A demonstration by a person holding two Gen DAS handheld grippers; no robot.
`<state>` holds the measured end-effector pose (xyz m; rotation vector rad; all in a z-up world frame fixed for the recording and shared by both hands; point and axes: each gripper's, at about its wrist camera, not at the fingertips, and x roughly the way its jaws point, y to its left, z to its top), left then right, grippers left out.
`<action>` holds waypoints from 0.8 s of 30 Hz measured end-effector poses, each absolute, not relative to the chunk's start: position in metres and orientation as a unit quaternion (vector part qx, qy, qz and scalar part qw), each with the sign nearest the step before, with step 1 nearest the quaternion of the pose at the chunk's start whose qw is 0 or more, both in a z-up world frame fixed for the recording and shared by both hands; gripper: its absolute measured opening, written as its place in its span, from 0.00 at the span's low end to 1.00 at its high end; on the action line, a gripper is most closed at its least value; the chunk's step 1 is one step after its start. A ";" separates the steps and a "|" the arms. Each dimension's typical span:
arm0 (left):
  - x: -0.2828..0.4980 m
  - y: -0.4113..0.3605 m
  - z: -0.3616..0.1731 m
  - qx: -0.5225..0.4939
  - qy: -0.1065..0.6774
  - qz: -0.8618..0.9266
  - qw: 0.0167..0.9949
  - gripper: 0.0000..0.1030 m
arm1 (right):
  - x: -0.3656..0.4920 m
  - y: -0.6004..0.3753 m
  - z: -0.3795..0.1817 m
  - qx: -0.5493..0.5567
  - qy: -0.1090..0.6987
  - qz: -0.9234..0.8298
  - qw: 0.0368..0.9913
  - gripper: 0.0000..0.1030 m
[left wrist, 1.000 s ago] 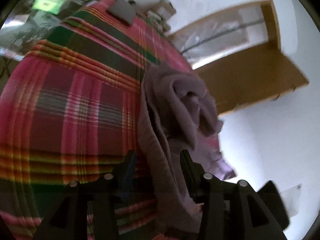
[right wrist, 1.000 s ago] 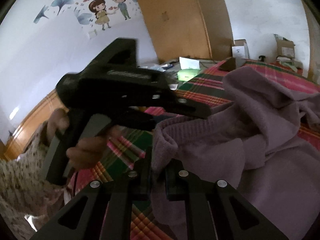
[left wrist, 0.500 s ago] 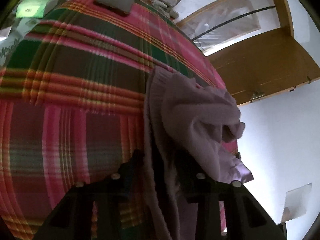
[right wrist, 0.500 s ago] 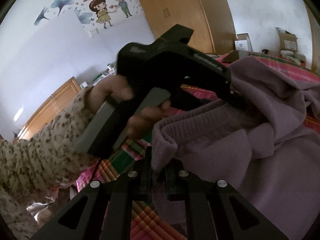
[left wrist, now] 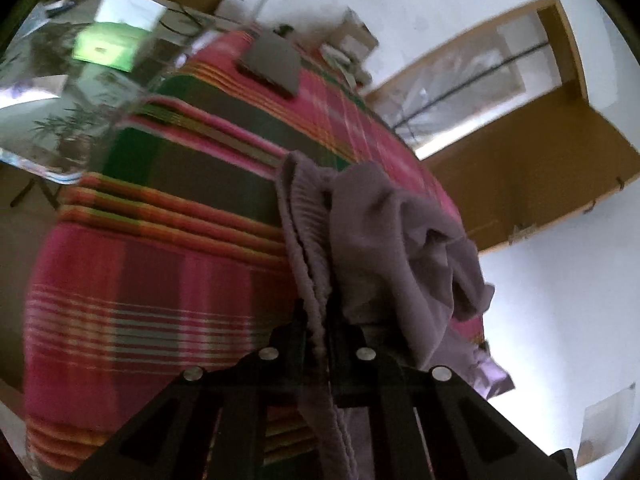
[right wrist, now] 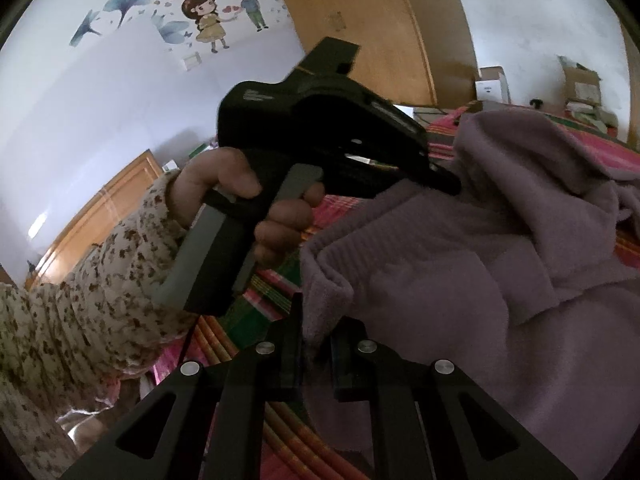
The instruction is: Fold clothes
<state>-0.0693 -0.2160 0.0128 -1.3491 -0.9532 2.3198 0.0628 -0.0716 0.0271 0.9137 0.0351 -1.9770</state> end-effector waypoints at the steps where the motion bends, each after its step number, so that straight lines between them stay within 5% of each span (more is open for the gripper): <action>1: -0.064 -0.222 0.014 -0.461 -0.335 0.810 0.138 0.08 | 0.063 -0.075 0.028 0.371 0.017 -0.803 0.466 0.09; 24: -0.039 -0.294 -0.027 -0.430 -0.405 0.804 0.069 0.08 | 0.045 -0.134 0.009 0.415 0.059 -0.758 0.500 0.10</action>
